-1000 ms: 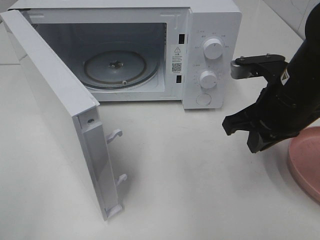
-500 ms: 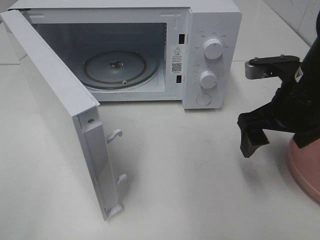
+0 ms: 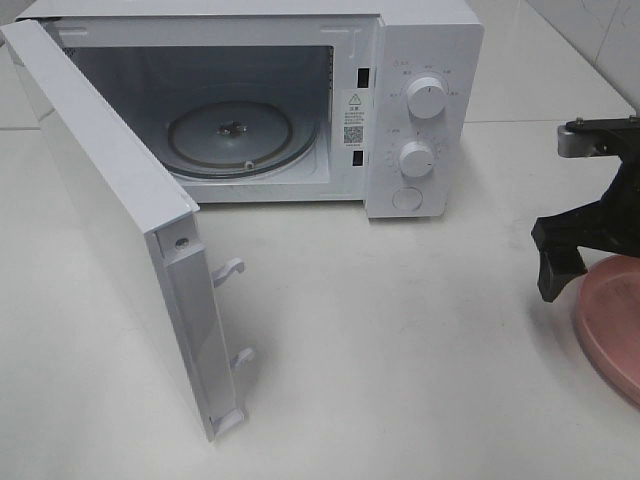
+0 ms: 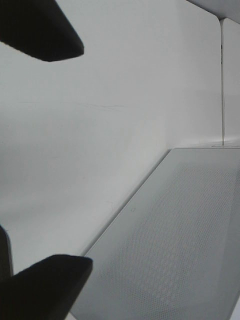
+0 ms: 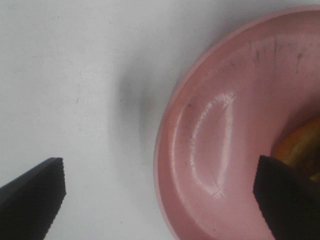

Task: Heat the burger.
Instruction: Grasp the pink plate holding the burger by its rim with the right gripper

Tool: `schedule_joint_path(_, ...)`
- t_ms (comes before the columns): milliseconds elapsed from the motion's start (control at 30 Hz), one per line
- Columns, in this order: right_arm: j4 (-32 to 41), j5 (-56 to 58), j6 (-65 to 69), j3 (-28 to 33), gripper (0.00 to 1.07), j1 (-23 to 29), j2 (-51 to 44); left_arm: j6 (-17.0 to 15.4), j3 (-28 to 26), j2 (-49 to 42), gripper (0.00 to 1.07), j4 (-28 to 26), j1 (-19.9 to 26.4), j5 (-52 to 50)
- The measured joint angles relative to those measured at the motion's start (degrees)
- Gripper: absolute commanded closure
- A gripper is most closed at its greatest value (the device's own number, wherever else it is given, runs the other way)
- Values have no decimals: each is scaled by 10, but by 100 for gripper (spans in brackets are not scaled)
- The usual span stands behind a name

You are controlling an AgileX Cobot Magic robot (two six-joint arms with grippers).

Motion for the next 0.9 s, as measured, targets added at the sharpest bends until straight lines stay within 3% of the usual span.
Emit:
schedule_joint_path(633,-38,-74,12,-1,16,-15,116,0,0,0,9,0,0,0)
schedule_joint_path(900,-38,-77,9,-1,27,-15,129,0,0,0,9,0,0,0)
